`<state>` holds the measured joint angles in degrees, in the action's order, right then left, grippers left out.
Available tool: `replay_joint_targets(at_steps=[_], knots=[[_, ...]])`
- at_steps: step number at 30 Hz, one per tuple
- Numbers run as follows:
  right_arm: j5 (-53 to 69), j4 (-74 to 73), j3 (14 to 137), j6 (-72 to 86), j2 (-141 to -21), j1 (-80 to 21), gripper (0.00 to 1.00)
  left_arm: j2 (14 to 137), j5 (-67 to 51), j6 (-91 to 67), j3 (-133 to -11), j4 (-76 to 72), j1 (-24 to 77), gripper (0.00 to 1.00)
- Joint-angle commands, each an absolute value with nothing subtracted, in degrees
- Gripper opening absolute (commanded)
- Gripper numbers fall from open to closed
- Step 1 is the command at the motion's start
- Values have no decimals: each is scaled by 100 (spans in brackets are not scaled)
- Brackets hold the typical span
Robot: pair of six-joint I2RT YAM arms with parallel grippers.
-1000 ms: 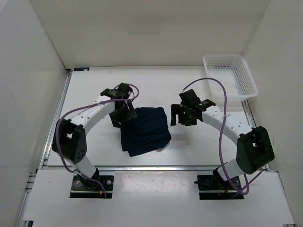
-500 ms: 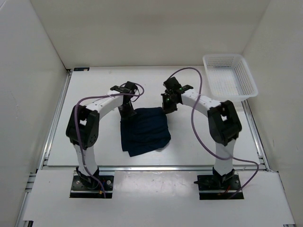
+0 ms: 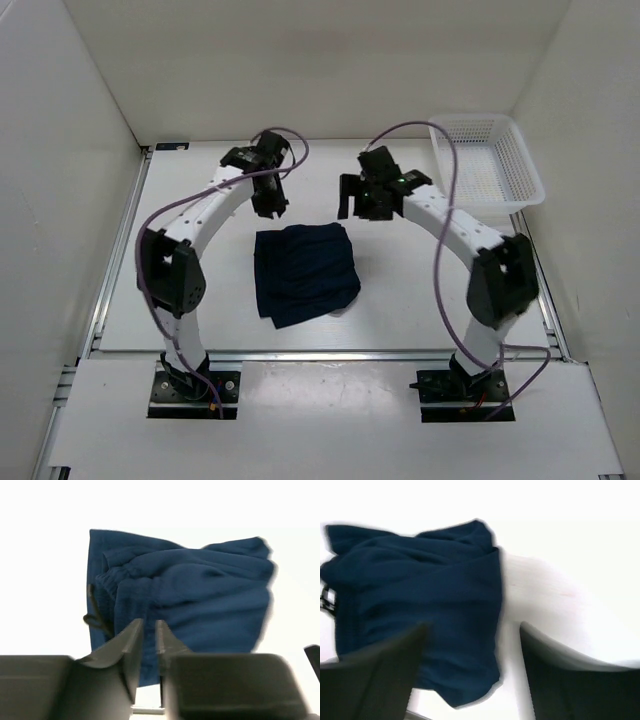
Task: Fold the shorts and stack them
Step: Fold the shorts
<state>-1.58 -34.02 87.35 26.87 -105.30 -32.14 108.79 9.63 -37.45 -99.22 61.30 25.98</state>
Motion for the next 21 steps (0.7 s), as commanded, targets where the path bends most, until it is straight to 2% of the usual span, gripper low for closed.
replay_joint_targets(at_steps=[1,2,4,5,6,10,14,19,20,21], knots=[[-1413,-3620,8413,2698,-9310,-3217,93,9759,1187,-3367,-10571,6688,2488,32],[-1633,-3621,8054,2750,-8881,-3165,98,9617,1134,-3279,-10652,6758,2487,44],[-2046,-3683,7692,2804,-8440,-3077,100,9107,1134,-3173,-10705,6820,2435,69],[-2361,-3848,7412,2873,-8011,-2998,100,8914,1134,-3068,-10705,6820,2382,96],[-2512,-3928,7287,2935,-7807,-2945,100,8703,1134,-3015,-10601,6820,2382,100],[-3330,-4411,6891,2988,-6797,-2830,100,7361,1072,-2909,-10004,6383,2312,100],[-3848,-4903,6619,3189,-6241,-2777,100,6288,1002,-3066,-8767,5750,2259,100],[-3981,-5071,6382,3322,-5801,-2777,100,5652,1177,-3243,-8087,5687,2259,100],[-3981,-5071,6381,3383,-5749,-2777,100,5564,1178,-3243,-8025,5687,2259,96],[-3981,-5071,6285,3384,-5687,-2777,99,5563,1239,-3243,-7955,5687,2259,96]])
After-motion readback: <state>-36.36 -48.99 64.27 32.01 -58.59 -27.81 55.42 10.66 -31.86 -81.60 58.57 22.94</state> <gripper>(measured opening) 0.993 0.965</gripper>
